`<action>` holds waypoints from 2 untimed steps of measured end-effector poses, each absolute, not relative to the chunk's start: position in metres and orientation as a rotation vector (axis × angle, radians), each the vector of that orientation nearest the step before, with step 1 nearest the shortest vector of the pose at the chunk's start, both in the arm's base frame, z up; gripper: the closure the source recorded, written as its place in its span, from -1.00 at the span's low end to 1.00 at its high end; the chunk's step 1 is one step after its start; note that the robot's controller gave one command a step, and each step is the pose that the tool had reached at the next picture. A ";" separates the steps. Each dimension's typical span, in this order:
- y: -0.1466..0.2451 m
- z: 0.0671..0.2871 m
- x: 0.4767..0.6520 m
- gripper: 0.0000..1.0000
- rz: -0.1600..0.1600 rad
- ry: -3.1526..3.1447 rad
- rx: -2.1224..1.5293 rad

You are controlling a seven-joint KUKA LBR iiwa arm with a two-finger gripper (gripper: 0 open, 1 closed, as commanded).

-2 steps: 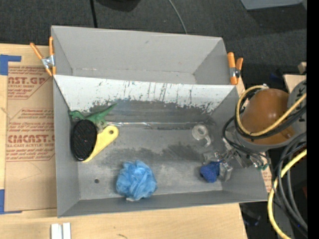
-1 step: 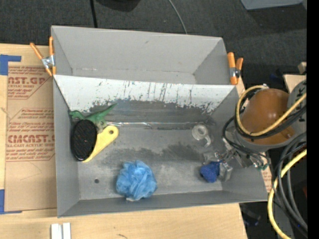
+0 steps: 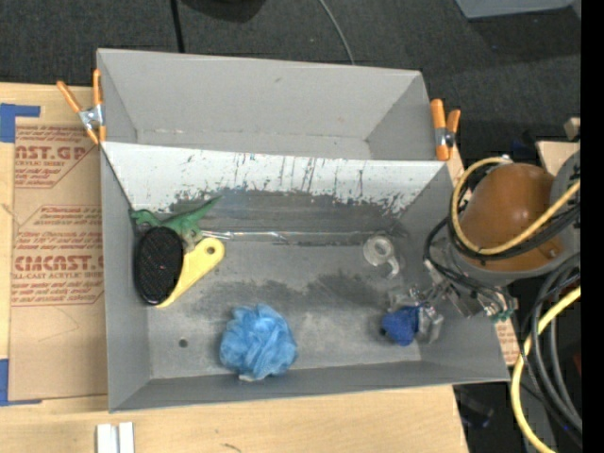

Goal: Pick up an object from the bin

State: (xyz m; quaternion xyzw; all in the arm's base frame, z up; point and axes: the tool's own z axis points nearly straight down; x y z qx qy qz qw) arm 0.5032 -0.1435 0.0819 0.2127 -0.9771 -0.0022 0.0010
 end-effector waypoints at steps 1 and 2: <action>-0.144 0.099 0.505 1.00 -0.002 -3.074 0.669; -0.144 0.108 0.506 1.00 -0.001 -3.075 0.670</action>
Offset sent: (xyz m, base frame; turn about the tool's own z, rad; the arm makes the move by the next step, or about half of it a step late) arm -0.0002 -0.0001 0.0739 0.0000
